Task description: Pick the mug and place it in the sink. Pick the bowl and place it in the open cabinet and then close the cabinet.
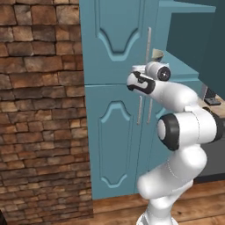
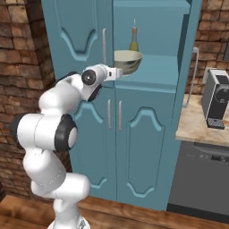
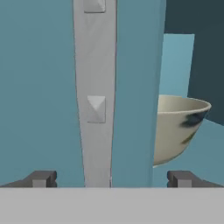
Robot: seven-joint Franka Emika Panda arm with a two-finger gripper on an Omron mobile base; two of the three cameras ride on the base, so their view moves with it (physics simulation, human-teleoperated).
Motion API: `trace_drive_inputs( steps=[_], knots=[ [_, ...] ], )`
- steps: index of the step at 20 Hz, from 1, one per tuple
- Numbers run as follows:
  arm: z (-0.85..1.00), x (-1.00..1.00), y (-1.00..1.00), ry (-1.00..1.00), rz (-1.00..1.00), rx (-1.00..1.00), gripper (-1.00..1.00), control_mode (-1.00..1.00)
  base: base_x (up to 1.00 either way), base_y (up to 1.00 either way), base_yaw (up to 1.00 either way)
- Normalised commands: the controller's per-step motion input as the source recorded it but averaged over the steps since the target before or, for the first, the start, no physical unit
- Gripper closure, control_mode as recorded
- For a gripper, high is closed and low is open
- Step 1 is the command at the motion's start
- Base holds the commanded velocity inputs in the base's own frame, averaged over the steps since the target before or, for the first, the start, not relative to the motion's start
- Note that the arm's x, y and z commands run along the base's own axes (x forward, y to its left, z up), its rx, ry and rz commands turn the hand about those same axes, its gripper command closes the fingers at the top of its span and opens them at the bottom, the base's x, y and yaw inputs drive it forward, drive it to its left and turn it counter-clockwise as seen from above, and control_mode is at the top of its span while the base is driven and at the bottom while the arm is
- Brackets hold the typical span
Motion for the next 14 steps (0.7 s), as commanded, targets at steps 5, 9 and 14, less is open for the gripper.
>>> trace_drive_inputs(
  steps=[5,9,14],
  knots=[
    [0.00,0.76,-0.06,0.03,-0.12,-0.14,-1.00,-1.00,0.00,0.00,0.00],
    [0.14,-0.02,-0.02,0.02,-0.03,-0.04,-1.00,-1.00,0.00,0.00,0.00],
    [0.36,-0.96,0.00,0.00,0.00,0.00,-1.00,-1.00,0.00,0.00,0.00]
  ],
)
